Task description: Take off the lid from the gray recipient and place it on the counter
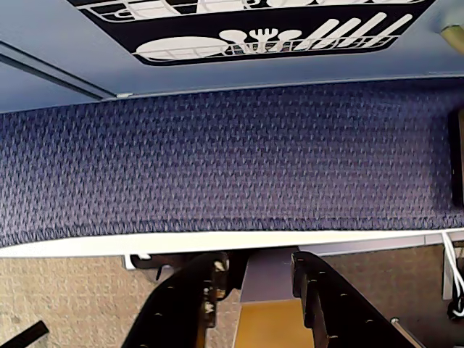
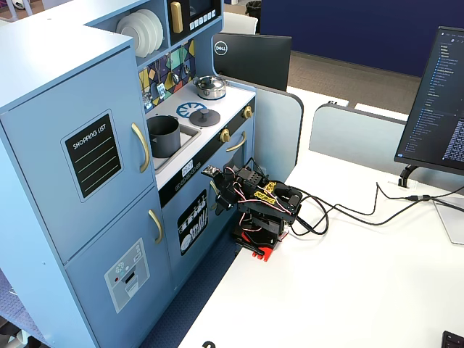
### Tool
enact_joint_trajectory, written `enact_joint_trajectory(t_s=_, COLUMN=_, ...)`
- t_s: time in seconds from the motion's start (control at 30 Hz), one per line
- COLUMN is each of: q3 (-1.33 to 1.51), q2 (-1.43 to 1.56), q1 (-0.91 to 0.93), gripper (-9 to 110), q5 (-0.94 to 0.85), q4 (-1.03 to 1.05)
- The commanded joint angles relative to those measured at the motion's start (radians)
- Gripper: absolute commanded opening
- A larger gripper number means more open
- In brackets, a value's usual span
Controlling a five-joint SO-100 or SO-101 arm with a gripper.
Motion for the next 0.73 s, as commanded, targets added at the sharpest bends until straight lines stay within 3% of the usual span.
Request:
enact_joint_trajectory(t_s=0.0, q3=0.000, q2=-0.006, q1=0.026, gripper=4, q5=0.020, q4=0.173)
enact_joint_trajectory(t_s=0.7, q3=0.000, q2=-0.006, q1=0.026, gripper=8, q5=0.020, q4=0.173)
